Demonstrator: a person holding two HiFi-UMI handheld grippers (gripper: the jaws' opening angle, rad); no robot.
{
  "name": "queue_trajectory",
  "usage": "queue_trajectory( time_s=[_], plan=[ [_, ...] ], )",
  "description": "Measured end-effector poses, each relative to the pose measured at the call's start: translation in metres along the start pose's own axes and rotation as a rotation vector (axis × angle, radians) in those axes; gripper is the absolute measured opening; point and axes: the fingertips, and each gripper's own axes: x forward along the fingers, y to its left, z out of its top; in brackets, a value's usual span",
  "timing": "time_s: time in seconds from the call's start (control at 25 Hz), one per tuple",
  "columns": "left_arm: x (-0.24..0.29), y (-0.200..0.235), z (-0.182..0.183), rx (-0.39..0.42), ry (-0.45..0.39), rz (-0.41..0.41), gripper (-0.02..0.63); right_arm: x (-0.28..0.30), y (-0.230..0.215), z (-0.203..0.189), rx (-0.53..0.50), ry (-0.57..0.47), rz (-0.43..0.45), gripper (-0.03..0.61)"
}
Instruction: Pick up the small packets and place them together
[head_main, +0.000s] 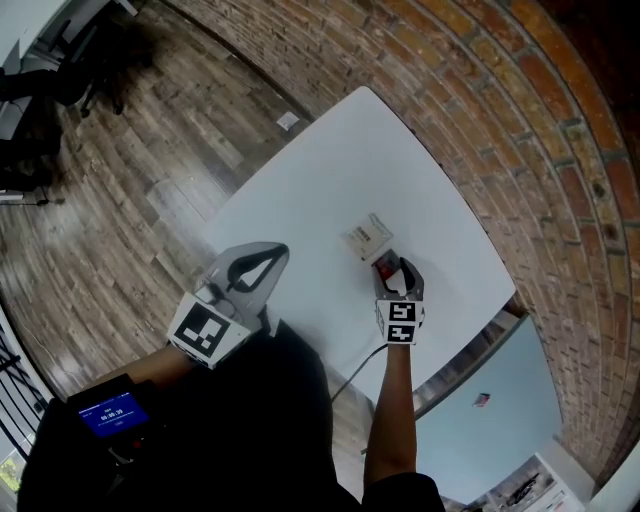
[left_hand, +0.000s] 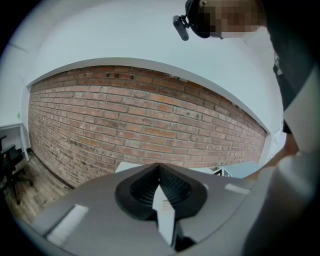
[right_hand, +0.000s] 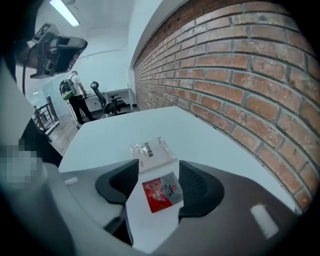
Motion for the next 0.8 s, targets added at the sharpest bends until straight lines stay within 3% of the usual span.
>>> queue_trajectory(
  time_s=[0.08, 0.2, 0.36, 0.52, 0.64, 0.8],
  plan=[
    [0.003, -0.003, 0.005, 0.003, -0.013, -0.018, 0.000, -0.011, 0.002, 0.010, 0.025, -0.036, -0.018, 0.249],
    [0.004, -0.007, 0.016, 0.004, -0.053, -0.046, 0.000, -0.038, -0.006, 0.027, 0.163, -0.141, -0.054, 0.233],
    [0.003, -0.012, 0.023, -0.008, -0.091, -0.096, 0.000, -0.101, -0.020, 0.045, 0.298, -0.280, -0.167, 0.194],
    [0.001, -0.010, 0.040, -0.015, -0.126, -0.182, 0.000, -0.173, -0.016, 0.069, 0.339, -0.404, -0.308, 0.105],
    [-0.005, -0.009, 0.047, -0.037, -0.148, -0.239, 0.000, -0.211, 0.013, 0.100, 0.320, -0.503, -0.350, 0.003],
    [-0.007, -0.014, 0.052, -0.043, -0.177, -0.328, 0.000, -0.241, 0.061, 0.136, 0.278, -0.583, -0.415, 0.003]
  ],
)
